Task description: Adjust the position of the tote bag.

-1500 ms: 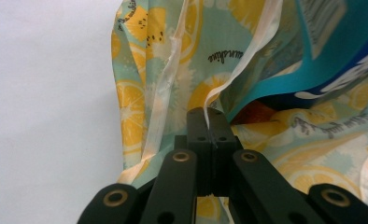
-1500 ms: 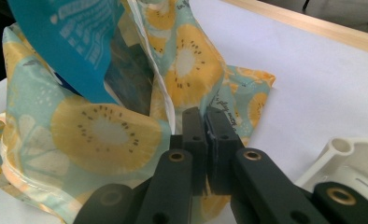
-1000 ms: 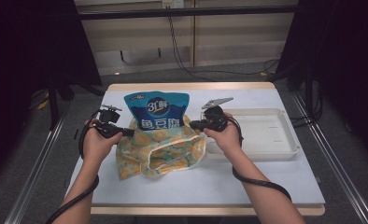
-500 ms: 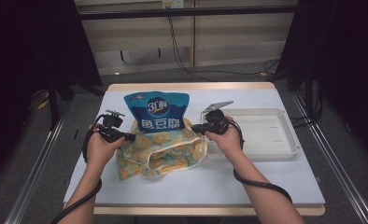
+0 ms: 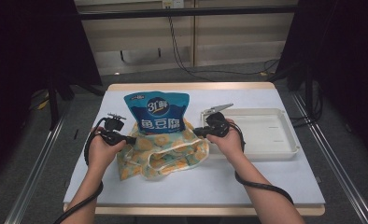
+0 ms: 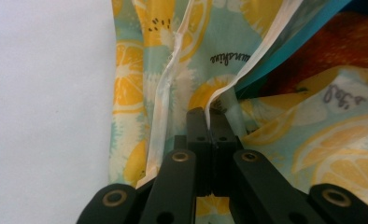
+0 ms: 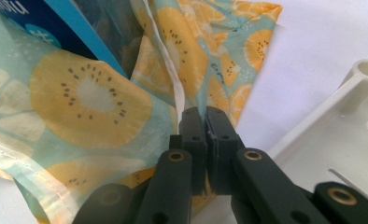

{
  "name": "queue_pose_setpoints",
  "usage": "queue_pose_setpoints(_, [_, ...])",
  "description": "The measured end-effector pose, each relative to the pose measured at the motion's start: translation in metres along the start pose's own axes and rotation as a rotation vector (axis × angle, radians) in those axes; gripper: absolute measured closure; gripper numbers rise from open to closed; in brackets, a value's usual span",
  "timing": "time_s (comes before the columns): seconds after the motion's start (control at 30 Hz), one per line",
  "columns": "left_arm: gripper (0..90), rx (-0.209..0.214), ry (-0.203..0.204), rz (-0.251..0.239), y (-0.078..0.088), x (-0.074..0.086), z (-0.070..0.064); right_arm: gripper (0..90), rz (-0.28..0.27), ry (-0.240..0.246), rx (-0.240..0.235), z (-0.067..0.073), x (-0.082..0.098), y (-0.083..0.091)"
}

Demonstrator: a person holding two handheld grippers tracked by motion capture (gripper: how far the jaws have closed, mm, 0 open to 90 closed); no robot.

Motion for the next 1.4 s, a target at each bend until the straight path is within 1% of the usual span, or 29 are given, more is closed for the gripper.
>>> queue_pose_setpoints(0.03, [89.7,-0.001,0.015,-0.016,-0.001,0.001,0.000,88.1,0.001,0.003,0.000,0.000,0.000,0.000])
queue_pose_setpoints(0.1, [89.7,0.000,0.007,-0.006,-0.002,0.002,0.001,88.1,0.002,0.008,0.000,0.000,0.000,-0.001])
queue_pose_setpoints(0.13, [89.7,-0.003,0.025,-0.020,-0.002,0.002,0.000,88.0,0.003,0.008,-0.001,0.000,0.000,-0.001])
queue_pose_setpoints(0.2, [89.6,0.001,0.022,-0.017,-0.002,0.002,0.000,87.8,0.001,0.006,0.001,0.001,0.000,0.000])
queue_pose_setpoints(0.27, [89.6,-0.004,0.018,-0.020,-0.001,0.001,0.000,86.6,0.003,0.005,0.003,0.001,0.000,0.001])
queue_pose_setpoints(0.33, [89.5,0.005,0.009,-0.011,0.000,0.001,0.001,85.0,-0.006,0.010,0.005,0.001,-0.002,0.002])
queue_pose_setpoints(0.37, [89.5,0.004,0.012,-0.017,0.000,0.001,0.000,84.0,-0.006,0.015,0.008,0.001,-0.002,0.004])
queue_pose_setpoints(0.4, [89.5,0.006,0.006,-0.014,0.000,0.001,0.000,82.6,-0.013,0.020,0.010,0.002,-0.004,0.005])
queue_pose_setpoints(0.47, [89.4,0.002,0.011,-0.021,0.001,0.001,-0.001,80.9,-0.022,0.016,0.013,0.002,-0.006,0.008])
queue_pose_setpoints(0.5, [89.4,0.007,0.003,-0.013,0.001,0.000,0.000,80.0,-0.022,0.019,0.016,0.003,-0.007,0.010])
queue_pose_setpoints(0.53, [89.3,0.004,0.009,-0.018,0.001,0.000,-0.001,78.8,-0.024,0.019,0.017,0.003,-0.007,0.011])
queue_pose_setpoints(0.6, [89.3,0.002,0.007,-0.016,0.001,0.000,-0.001,76.1,-0.035,0.010,0.024,0.003,-0.009,0.015])
queue_pose_setpoints(0.67, [89.3,0.002,0.003,-0.012,0.002,0.000,-0.001,75.7,-0.041,0.011,0.026,0.003,-0.011,0.018])
queue_pose_setpoints(0.73, [89.2,-0.001,0.009,-0.018,0.002,0.000,-0.001,74.5,-0.046,0.004,0.028,0.004,-0.013,0.022])
queue_pose_setpoints(0.77, [89.2,-0.002,0.013,-0.019,0.002,0.000,-0.002,73.4,-0.049,0.011,0.024,0.004,-0.014,0.023])
queue_pose_setpoints(0.83, [89.2,-0.001,0.008,-0.017,0.002,0.000,-0.001,72.8,-0.062,0.009,0.021,0.005,-0.016,0.026])
queue_pose_setpoints(0.9, [89.1,0.001,0.014,-0.017,0.002,0.000,-0.002,71.3,-0.061,0.011,0.021,0.007,-0.016,0.027])
queue_pose_setpoints(0.93, [89.0,0.001,0.005,-0.012,0.002,0.000,-0.001,71.1,-0.059,0.017,0.024,0.008,-0.016,0.028])
queue_pose_setpoints(0.97, [89.0,-0.001,0.011,-0.018,0.002,0.000,-0.002,70.7,-0.060,0.018,0.019,0.009,-0.015,0.028])
queue_pose_setpoints(1.0, [89.0,0.005,0.002,-0.007,0.003,0.000,-0.001,70.1,-0.058,0.014,0.016,0.010,-0.014,0.028])
queue_pose_setpoints(1.1, [88.9,0.006,0.005,-0.010,0.002,0.000,-0.002,68.3,-0.052,-0.006,0.013,0.013,-0.013,0.029])
queue_pose_setpoints(1.13, [88.9,0.012,-0.003,-0.004,0.002,0.000,-0.002,67.4,-0.056,-0.003,0.013,0.013,-0.013,0.030])
queue_pose_setpoints(1.17, [88.9,0.009,0.004,-0.009,0.002,0.000,-0.002,66.5,-0.060,-0.014,0.011,0.015,-0.012,0.030])
queue_pose_setpoints(1.2, [88.9,0.009,-0.012,0.001,0.002,0.000,-0.001,65.9,-0.061,-0.013,0.003,0.015,-0.012,0.030])
queue_pose_setpoints(1.23, [89.0,0.010,-0.010,0.004,0.002,-0.001,-0.001,65.7,-0.062,-0.014,0.000,0.016,-0.011,0.030])
queue_pose_setpoints(1.27, [88.9,0.001,0.014,-0.019,0.000,0.000,-0.003,64.6,-0.058,-0.008,-0.001,0.017,-0.011,0.030])
queue_pose_setpoints(1.3, [88.9,0.000,0.014,-0.021,0.000,-0.001,-0.003,63.1,-0.057,-0.002,-0.004,0.018,-0.010,0.029])
queue_pose_setpoints(1.33, [88.8,0.006,0.005,-0.011,0.000,-0.001,-0.003,60.5,-0.057,-0.003,-0.005,0.019,-0.010,0.029])
queue_pose_setpoints(1.4, [88.7,0.007,0.008,-0.014,-0.001,-0.001,-0.003,58.6,-0.064,0.004,-0.015,0.022,-0.010,0.028])
Point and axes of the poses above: each handheld gripper's, and its own axes: y roughly backward along the jaws, x roughly out of its underside, z roughly to its left, the point moved 2 cm from there along -y, roughly forward along the jaws, and after that the axes turned 14 degrees about -z, right-handed, at the moved point
